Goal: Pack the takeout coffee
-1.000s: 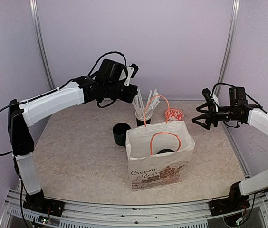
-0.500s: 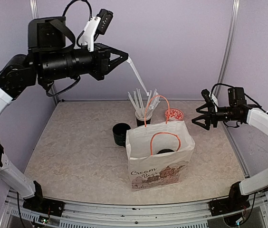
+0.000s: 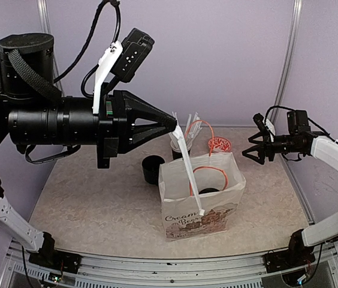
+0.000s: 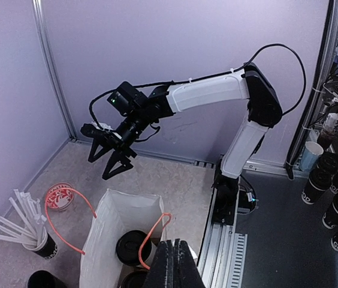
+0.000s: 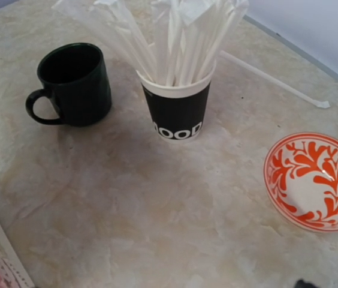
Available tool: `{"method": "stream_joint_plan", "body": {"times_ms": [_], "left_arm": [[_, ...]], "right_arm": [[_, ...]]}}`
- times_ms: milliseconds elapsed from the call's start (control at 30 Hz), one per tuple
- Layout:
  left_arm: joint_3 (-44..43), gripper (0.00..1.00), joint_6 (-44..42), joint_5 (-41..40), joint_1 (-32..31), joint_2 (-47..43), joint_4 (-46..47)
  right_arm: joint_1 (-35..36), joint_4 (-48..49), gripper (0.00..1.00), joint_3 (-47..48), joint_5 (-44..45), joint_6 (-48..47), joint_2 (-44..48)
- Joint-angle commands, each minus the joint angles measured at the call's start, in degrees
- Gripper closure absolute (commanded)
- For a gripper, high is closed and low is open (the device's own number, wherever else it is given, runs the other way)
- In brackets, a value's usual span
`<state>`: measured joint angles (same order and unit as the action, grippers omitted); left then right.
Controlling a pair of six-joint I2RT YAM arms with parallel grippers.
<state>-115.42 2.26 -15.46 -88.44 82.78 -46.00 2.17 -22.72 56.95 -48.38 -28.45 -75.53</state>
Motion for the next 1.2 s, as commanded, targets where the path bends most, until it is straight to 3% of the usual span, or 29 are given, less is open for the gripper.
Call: {"method": "stream_joint_plan", "body": {"times_ms": [0, 100, 433, 667, 1167], "left_arm": [[1.74, 1.00, -0.77, -1.06, -0.16, 1.24, 0.90], [3.47, 1.00, -2.07, 0.21, 0.51, 2.18, 3.95], [-2.72, 1.00, -6.50, 5.18, 2.76, 6.21, 7.98], [-13.79, 1.00, -6.99, 9.96, 2.47, 9.71, 2.99], [-15.88, 1.00, -8.03, 14.04, 4.92, 9.02, 10.65]], "right_arm": [[0.20, 0.10, 0.11, -0.47, 0.44, -0.10, 1.62], [0.19, 0.26, 0.11, -0.89, 0.56, -0.12, 2.40], [0.19, 0.90, 0.10, -1.90, 0.64, -0.68, 3.24], [0.18, 0.94, 0.10, -2.02, 0.60, -1.22, 3.28], [0.15, 1.09, 0.10, -2.38, 0.55, -1.43, 3.97]]}}
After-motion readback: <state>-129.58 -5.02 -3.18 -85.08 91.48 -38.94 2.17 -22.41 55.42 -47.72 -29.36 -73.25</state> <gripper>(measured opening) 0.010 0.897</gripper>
